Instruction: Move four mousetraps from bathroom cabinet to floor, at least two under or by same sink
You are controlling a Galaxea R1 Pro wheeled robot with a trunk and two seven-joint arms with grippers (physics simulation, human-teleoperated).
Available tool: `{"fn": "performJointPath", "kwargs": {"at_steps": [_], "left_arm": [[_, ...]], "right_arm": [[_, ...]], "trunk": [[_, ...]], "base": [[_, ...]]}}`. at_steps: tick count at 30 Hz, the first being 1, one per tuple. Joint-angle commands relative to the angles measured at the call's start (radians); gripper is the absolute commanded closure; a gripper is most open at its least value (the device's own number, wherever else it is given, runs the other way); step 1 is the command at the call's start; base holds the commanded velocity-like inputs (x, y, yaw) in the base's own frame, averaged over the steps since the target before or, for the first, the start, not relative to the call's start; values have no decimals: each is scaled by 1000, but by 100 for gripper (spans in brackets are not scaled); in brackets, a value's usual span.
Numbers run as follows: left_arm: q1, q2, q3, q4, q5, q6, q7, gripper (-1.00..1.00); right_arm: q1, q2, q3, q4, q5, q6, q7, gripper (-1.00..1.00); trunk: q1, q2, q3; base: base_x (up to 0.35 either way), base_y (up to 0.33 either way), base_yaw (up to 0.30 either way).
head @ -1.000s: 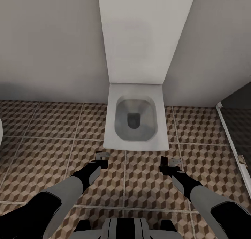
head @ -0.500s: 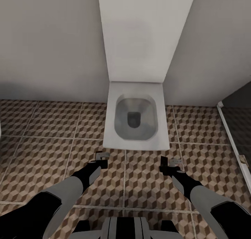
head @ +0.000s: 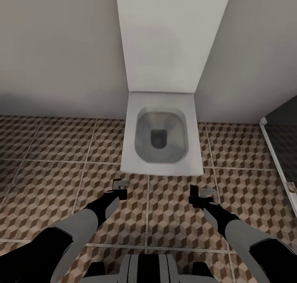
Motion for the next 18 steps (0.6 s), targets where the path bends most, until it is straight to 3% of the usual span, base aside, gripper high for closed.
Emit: {"fn": "performJointPath", "kwargs": {"at_steps": [1,7,18], "left_arm": [[0,0,-9,-2,6,6,7,100],[0,0,-9,-2,6,5,7,100],[0,0,-9,-2,6,5,7,100]], "right_arm": [[0,-1,8,-2,-12,4,-3,100],[0,-1,8,-2,-3,6,-3,100],[0,-1,8,-2,3,7,-3,100]], "trunk": [[4,-7,-4],[27,-49,-22],[27,-49,-22]], "base": [[0,0,0],[0,0,0],[0,0,0]]}}
